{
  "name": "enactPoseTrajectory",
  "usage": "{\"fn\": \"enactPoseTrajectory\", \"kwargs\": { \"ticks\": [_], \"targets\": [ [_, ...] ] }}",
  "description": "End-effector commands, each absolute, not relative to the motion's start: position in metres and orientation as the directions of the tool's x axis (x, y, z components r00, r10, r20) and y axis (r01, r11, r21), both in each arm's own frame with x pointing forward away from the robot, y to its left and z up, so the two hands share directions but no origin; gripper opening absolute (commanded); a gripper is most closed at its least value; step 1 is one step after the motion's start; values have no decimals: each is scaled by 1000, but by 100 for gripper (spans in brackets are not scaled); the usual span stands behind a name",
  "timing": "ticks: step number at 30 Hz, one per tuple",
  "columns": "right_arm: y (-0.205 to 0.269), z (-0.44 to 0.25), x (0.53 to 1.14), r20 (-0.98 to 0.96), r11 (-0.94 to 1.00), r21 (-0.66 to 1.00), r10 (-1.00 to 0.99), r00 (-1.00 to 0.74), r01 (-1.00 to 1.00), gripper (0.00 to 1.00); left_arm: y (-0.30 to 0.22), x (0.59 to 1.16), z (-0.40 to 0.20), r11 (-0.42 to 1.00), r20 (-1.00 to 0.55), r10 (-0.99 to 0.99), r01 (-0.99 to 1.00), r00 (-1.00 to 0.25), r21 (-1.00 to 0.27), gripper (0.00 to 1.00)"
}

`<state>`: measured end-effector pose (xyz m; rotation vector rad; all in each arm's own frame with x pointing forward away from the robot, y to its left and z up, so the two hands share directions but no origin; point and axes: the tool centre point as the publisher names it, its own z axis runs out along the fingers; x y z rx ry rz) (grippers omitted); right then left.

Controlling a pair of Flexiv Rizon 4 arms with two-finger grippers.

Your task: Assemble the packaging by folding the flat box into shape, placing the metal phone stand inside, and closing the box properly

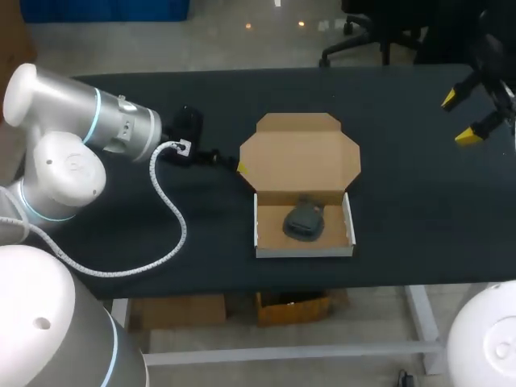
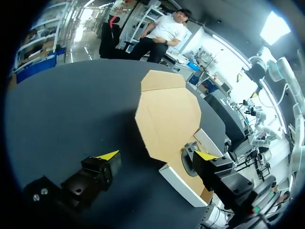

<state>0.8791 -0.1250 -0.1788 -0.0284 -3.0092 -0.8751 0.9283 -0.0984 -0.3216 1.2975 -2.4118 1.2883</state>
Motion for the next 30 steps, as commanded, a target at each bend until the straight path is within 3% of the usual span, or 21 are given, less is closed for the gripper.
{"fn": "enactPoseTrajectory", "kwargs": {
  "ticks": [1, 16, 30],
  "targets": [
    [-120, -175, 885, 40, 850, 527, -4, -999, 17, 100, -101, 937, -327, 276, 477, -590, -718, -651, -639, 100],
    [-104, -170, 889, 34, 861, 508, -42, -999, -19, 100, -102, 943, -330, 258, 486, -601, -729, -635, -634, 100],
    [-94, -167, 901, 40, 874, 484, -68, -997, -40, 100, -108, 957, -340, 260, 507, -506, -684, -698, -682, 100]
  ]
}}
